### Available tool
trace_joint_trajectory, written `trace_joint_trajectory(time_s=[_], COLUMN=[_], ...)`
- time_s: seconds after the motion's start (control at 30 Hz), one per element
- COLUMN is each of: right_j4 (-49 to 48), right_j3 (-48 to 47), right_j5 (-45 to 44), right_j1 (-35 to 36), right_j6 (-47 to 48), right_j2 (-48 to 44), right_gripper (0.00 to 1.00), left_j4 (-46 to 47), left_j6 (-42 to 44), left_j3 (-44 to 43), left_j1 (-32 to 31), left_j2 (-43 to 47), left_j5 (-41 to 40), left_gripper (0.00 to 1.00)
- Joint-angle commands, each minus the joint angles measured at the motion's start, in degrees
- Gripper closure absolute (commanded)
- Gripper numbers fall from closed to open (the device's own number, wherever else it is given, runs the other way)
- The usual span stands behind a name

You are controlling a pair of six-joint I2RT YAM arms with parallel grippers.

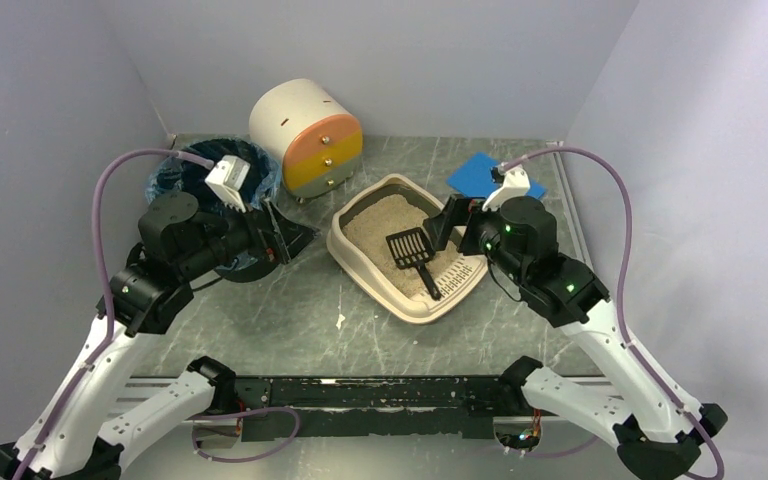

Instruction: Clean the litter box

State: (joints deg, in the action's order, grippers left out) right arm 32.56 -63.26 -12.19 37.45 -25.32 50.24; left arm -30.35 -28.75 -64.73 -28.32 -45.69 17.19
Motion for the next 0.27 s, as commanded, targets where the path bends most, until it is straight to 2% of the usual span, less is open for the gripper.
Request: trace_joint_trajectory(time_s=[0.0, 0.23], right_j4=[-1.1, 0.4], right_j3=[0.9, -0.5], right_j5=[1.8, -0.6], right_j1=[-0.3, -0.3], right_j6=[-2.3, -2.5], right_j2=[-1.4, -1.1], right_gripper=[0.00, 0.00], left_j4=[4.1, 3.2], left_j6=[-2.6, -1.4], left_j3=[1.7, 0.7], left_j1=[0.3, 0.3], left_j2=[1.0, 0.6], left_j5=[3.2, 2.9], left_gripper=[0.02, 0.01])
